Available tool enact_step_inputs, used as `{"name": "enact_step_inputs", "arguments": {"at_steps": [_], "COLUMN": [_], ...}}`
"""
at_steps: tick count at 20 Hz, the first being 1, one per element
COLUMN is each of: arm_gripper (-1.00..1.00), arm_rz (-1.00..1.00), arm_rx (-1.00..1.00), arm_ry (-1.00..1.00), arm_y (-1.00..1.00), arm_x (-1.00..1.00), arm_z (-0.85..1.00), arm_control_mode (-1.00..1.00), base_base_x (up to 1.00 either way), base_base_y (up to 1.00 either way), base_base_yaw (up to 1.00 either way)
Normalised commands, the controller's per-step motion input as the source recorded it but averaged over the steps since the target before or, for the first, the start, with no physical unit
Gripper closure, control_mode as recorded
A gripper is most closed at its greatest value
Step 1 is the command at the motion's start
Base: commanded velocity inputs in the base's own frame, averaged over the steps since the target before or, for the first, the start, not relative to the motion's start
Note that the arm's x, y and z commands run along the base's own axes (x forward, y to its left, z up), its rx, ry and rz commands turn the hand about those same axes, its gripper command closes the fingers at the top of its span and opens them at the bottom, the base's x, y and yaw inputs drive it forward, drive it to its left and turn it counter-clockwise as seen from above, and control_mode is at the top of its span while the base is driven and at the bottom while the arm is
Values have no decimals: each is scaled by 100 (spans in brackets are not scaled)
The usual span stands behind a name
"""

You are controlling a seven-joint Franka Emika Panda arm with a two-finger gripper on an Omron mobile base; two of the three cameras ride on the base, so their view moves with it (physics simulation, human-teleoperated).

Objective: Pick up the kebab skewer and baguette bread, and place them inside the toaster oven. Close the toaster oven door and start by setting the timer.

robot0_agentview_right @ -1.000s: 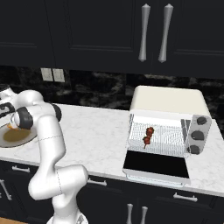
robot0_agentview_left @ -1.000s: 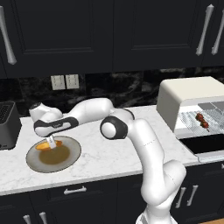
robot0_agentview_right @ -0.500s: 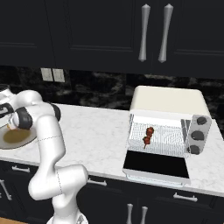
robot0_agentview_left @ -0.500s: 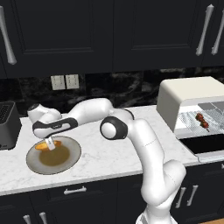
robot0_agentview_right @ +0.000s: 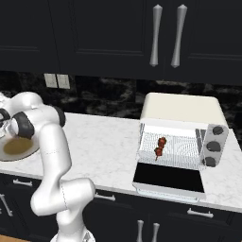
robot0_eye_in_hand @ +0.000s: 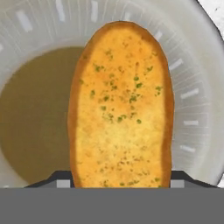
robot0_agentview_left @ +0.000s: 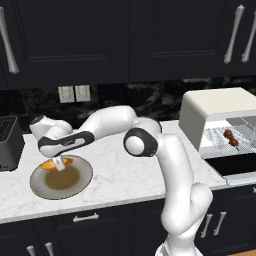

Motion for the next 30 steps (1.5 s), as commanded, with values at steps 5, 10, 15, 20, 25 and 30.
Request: {"name": "enact_step_inputs", "arguments": {"at_steps": [5, 10, 15, 20, 25, 30], "arm_gripper": [100, 100, 100, 100, 100, 100], "arm_rz": [-17, -33, -38, -34, -27, -30], "arm_rx": [9, 8, 13, 9, 0, 0], "arm_ry": [-17, 0, 5, 0, 0, 0], "arm_y": [-100, -100, -100, -100, -100, -100], "arm_x": [-97, -51, -34, -32, -41, -37], "arm_z": [16, 49, 83, 73, 49, 33], "arm_control_mode": [-100, -100, -100, -100, -100, -100], "base_base_x": [0, 0, 0, 0, 0, 0], "base_base_y": [0, 0, 0, 0, 0, 0], "base_base_yaw": [0, 0, 0, 0, 0, 0]}}
